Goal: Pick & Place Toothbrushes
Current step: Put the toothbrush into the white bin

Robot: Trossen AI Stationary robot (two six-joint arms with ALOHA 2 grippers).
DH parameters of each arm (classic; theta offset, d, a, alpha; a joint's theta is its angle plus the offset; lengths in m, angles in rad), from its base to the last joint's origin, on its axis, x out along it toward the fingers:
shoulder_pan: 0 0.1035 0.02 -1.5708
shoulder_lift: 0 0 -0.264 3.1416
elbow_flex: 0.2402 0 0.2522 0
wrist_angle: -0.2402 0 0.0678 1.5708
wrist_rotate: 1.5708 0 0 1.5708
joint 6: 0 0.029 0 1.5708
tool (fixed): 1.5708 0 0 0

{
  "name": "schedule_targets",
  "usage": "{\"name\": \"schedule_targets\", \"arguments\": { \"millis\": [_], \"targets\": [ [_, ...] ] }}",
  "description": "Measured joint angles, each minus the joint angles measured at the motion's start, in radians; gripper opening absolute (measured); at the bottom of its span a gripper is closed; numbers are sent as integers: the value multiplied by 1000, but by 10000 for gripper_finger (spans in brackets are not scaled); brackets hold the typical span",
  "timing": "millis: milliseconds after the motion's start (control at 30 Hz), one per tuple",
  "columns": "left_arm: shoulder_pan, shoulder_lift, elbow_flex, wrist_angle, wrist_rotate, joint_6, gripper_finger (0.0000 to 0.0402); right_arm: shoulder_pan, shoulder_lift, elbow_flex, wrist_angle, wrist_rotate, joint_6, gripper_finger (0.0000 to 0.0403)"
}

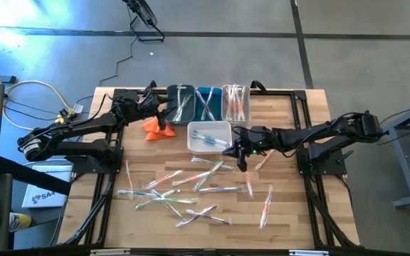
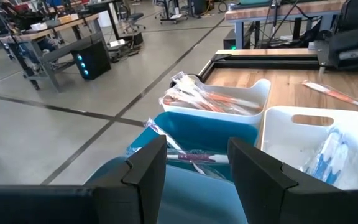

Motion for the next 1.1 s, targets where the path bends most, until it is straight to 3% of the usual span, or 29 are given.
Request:
{"name": "schedule_targets", "arguments": {
  "millis": [367, 600, 1100],
  "targets": [
    [0, 0, 0, 0, 0, 0, 167, 2, 0, 0, -150, -38, 256, 9],
    [0, 0, 0, 0, 0, 0, 167, 13, 0, 0, -263, -128, 381, 9],
    [0, 0, 0, 0, 0, 0, 167, 13, 0, 1, -305, -103, 408, 9]
  ]
}}
